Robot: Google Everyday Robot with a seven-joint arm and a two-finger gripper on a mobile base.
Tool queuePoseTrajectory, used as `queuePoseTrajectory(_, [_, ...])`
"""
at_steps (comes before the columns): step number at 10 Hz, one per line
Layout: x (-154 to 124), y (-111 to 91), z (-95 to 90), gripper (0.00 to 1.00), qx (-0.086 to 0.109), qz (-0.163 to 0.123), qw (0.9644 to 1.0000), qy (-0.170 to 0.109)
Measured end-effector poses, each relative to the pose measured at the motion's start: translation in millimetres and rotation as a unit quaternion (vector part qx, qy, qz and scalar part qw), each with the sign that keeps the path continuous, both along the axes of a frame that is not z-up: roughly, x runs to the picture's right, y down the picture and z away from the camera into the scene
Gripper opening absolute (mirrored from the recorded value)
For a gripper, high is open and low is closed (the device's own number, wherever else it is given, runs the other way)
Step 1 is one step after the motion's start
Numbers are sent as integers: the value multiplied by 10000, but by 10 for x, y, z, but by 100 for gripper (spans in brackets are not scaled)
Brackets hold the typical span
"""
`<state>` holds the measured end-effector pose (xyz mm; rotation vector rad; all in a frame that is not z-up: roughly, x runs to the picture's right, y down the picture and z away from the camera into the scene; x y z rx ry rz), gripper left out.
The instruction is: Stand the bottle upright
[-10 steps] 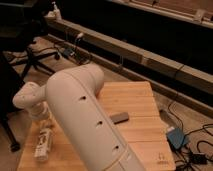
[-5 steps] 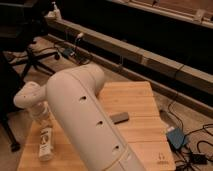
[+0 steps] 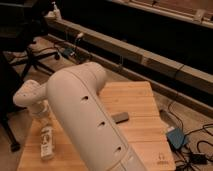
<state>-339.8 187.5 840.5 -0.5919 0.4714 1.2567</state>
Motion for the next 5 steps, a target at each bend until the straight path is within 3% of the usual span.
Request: queuePoseTrajectory(5, [4,-105,-109,39,140,90,9998,-78])
